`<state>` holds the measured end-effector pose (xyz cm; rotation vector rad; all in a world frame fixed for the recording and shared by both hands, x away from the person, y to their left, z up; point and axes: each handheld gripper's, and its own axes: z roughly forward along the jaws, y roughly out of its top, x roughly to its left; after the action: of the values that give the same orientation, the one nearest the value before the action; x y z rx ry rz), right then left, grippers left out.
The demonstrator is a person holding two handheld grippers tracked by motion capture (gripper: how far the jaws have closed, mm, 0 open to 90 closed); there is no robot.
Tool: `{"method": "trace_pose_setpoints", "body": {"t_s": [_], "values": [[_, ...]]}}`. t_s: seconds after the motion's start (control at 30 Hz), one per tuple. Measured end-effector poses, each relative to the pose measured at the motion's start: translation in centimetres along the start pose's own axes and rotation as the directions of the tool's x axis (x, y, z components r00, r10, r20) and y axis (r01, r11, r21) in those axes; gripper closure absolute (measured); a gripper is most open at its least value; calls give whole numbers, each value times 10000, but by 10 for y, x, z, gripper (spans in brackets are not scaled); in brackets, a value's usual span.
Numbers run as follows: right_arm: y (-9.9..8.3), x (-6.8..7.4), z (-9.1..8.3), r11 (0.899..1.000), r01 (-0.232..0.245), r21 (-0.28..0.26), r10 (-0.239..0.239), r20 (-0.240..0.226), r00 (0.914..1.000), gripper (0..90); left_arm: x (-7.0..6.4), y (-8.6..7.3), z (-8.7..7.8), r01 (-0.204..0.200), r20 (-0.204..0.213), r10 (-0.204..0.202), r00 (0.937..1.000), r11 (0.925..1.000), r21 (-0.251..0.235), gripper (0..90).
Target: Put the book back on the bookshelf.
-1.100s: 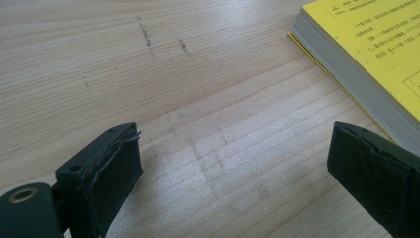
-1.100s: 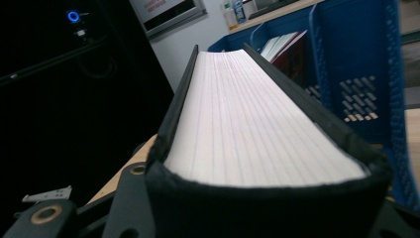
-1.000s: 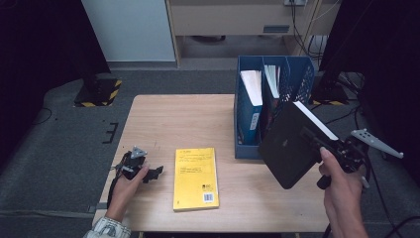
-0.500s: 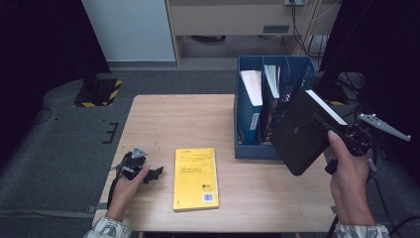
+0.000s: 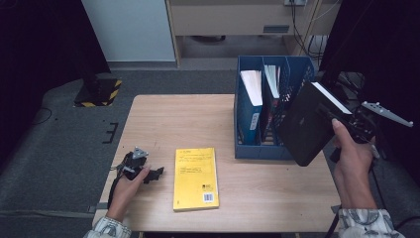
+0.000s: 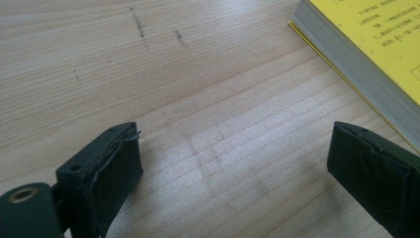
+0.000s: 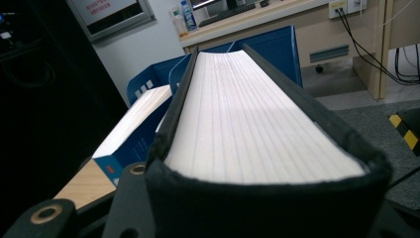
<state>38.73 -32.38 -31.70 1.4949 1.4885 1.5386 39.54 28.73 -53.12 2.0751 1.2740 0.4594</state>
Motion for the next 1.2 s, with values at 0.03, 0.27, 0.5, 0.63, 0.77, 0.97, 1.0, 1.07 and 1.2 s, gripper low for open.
{"method": "trace_pose_setpoints", "body": {"t_s": [0.03,0.27,0.5,0.63,0.77,0.97,1.0,1.07,1.2], "values": [[2,-1,1,10000,41,18,-41,16,10000,533,0,0,0,-2,-1,2,10000,10000,0,58],[12,-8,11,9997,218,-53,-217,134,9997,533,0,0,0,-12,-13,12,10000,10000,-14,58],[14,-16,27,9993,372,73,-375,416,9984,533,-1,0,1,-76,-4,76,10000,10000,12,57],[13,-20,38,9991,373,188,-382,518,9979,533,-1,0,1,-90,-11,90,10000,10000,8,57],[11,-27,49,9996,196,193,-209,654,9976,533,-1,0,1,-96,-5,96,10000,10000,2,57],[13,-36,57,9998,-39,205,25,671,9977,533,-1,0,1,-93,-1,93,10000,10000,-23,57],[13,-37,57,9998,-50,188,37,668,9978,533,-1,0,1,-91,3,91,10000,10000,-18,57],[14,-38,58,9998,-133,153,123,626,9980,533,-1,0,1,-106,4,106,9999,9999,-13,57],[16,-38,57,9999,-55,122,47,635,9980,532,-1,0,1,-132,-6,132,9999,9999,-15,57]]}}
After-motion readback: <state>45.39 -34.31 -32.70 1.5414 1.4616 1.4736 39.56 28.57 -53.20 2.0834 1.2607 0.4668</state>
